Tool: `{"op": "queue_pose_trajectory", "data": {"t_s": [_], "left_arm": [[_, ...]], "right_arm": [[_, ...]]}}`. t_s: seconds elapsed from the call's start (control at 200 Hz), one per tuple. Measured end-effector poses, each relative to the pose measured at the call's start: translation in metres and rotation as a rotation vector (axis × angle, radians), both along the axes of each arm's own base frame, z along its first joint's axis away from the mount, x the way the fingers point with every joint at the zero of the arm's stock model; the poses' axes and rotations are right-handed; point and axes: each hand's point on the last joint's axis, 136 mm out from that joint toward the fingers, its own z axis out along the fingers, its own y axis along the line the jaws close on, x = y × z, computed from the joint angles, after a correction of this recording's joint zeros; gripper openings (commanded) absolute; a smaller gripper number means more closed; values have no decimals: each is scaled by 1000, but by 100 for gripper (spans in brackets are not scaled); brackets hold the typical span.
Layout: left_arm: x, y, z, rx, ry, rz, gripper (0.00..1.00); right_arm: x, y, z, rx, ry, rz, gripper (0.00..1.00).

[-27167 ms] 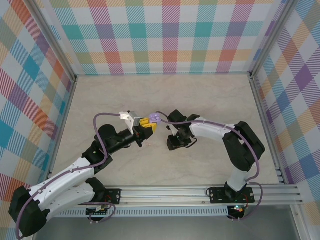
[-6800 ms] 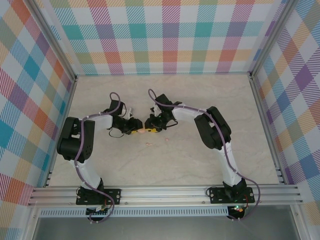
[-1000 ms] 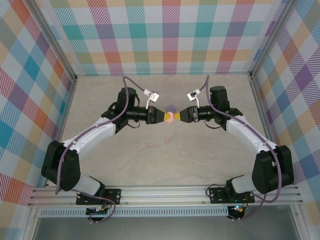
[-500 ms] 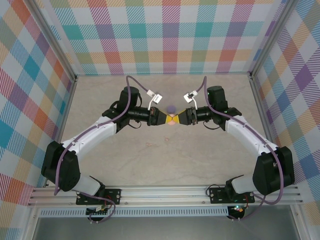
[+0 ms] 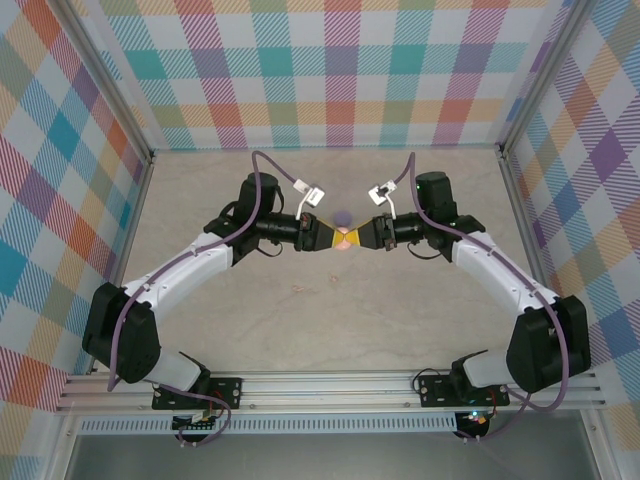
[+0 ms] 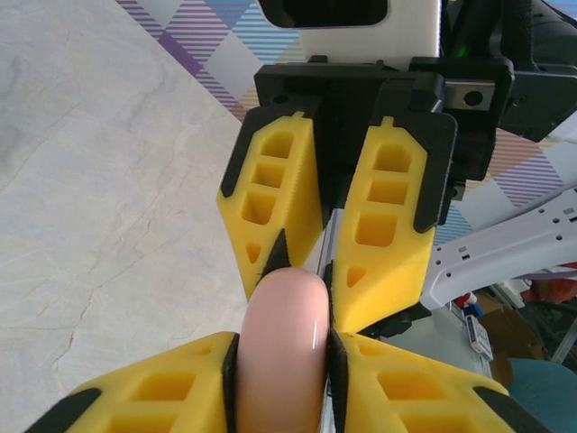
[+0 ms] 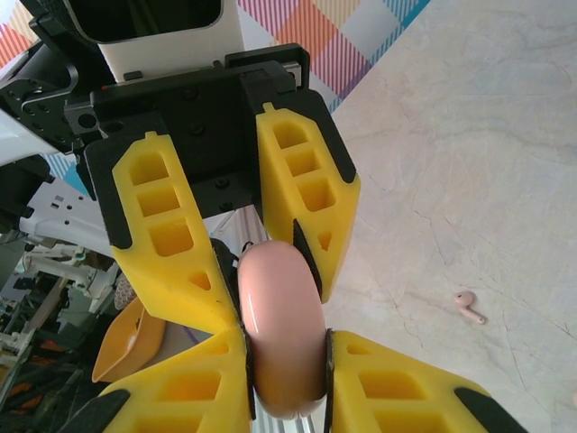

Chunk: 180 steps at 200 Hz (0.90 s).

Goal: Insert wireless bluetooth earbuds into charging case

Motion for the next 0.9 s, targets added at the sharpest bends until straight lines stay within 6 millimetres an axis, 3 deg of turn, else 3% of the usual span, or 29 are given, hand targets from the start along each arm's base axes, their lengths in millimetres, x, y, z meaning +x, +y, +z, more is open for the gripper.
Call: {"op": "queue_pose_trajectory", "data": {"t_s": [0.24, 0.515, 0.78, 0.9], "left_arm": [[3, 1, 9, -37, -6, 43, 42], [0, -1, 4, -49, 13, 63, 44], [0, -3, 7, -62, 19, 71, 36], [1, -3, 7, -63, 25, 79, 27]], "right_arm": [[4, 0, 8, 10, -23, -26, 20], [11, 2, 14, 23, -30, -50, 21], [11, 2, 15, 27, -25, -53, 22], [11, 2, 17, 30, -29, -54, 22]]}}
